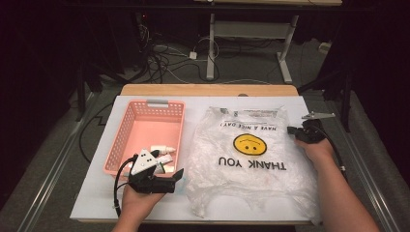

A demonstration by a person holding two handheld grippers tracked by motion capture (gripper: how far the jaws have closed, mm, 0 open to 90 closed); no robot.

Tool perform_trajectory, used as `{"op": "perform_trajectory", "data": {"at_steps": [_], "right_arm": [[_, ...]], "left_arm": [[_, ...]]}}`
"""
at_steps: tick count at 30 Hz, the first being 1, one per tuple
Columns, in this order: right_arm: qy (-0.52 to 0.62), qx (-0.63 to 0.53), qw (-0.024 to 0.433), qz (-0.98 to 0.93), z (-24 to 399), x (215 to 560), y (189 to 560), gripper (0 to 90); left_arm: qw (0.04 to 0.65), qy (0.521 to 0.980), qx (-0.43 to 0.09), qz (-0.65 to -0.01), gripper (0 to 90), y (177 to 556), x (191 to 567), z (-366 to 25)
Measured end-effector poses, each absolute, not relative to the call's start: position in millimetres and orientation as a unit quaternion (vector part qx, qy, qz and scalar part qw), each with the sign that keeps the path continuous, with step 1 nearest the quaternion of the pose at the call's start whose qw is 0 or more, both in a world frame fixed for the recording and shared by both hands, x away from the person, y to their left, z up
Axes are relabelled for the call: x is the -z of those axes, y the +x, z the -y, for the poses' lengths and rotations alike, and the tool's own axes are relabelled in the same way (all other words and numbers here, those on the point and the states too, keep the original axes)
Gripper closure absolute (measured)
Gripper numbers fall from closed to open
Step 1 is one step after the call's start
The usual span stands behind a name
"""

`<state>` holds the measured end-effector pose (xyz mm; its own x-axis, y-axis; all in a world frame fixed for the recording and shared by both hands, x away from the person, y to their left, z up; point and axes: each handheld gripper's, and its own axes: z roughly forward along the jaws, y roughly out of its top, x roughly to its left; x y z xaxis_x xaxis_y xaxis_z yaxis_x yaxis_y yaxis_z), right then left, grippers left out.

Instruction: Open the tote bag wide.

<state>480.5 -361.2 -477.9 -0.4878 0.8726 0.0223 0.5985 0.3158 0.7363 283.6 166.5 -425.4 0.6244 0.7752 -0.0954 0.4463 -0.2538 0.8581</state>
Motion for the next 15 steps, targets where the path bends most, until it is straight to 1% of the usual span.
{"op": "perform_trajectory", "data": {"at_steps": [15], "right_arm": [[0.461, -0.353, 0.202, -0.789, 360.5, 477.6, 479.0, 90.0]], "left_arm": [[0.466, 0.772, -0.177, -0.395, 0.0, 284.0, 425.1, -169.0]]}}
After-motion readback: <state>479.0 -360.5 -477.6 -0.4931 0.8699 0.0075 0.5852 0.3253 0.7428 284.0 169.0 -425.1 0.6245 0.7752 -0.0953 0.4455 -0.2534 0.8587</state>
